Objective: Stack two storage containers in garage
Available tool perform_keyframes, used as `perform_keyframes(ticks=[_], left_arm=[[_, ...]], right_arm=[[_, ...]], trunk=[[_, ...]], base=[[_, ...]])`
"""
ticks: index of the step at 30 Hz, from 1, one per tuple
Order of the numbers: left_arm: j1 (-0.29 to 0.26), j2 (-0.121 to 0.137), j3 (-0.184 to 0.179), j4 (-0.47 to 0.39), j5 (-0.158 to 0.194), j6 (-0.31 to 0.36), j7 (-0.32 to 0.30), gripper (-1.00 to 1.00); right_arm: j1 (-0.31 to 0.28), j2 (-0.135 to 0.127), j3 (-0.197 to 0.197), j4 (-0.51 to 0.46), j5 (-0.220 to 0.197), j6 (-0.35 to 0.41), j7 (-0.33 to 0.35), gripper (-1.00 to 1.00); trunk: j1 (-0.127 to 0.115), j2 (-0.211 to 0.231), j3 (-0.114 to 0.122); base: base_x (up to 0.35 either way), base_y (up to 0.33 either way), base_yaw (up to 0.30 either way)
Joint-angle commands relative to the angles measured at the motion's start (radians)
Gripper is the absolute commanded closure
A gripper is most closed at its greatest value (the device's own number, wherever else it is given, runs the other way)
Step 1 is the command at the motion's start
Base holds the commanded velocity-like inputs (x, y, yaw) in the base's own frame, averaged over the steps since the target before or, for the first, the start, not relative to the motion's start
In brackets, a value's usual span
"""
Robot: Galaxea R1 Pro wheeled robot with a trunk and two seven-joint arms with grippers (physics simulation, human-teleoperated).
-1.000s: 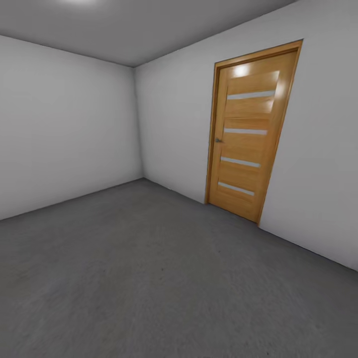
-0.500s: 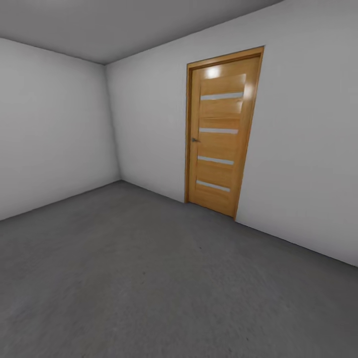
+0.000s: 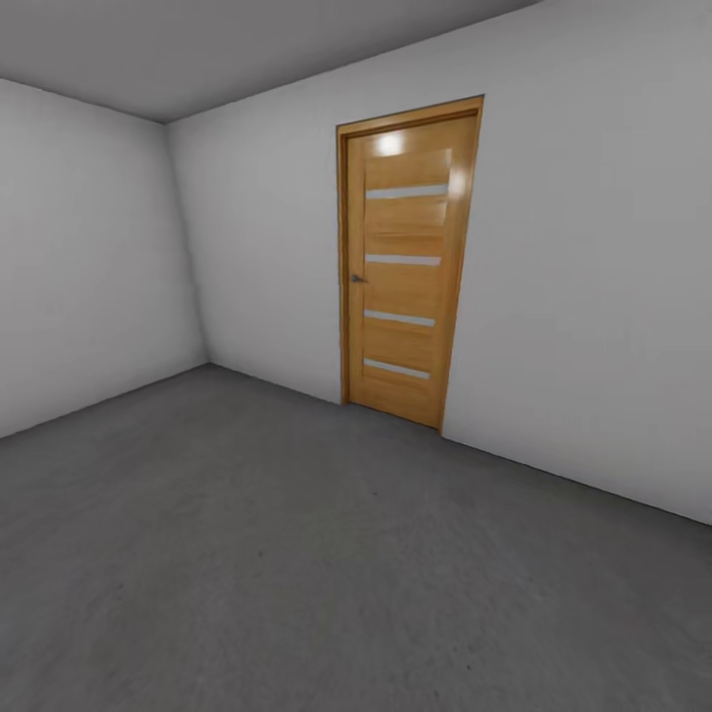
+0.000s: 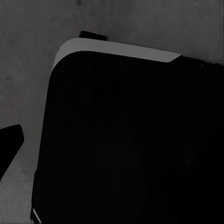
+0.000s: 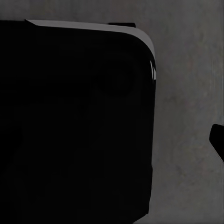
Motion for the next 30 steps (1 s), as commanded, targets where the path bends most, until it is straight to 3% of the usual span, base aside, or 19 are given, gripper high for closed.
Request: perform_keyframes(ticks=[1,30], left_arm=[[0.000,0.000,-0.002,0.000,0.007,-0.002,0.000,-1.00],[0.000,0.002,0.000,0.000,0.008,0.010,0.000,-1.00]], right_arm=[[0.000,0.000,0.001,0.000,0.000,-0.004,0.000,-1.00],[0.000,-0.002,0.005,0.000,0.011,-0.003,-0.001,-1.00]], trunk=[[0.000,0.000,-0.001],[0.000,0.000,-0.001]], base=[[0.270,0.000,-0.015],[0.320,0.000,-0.001]])
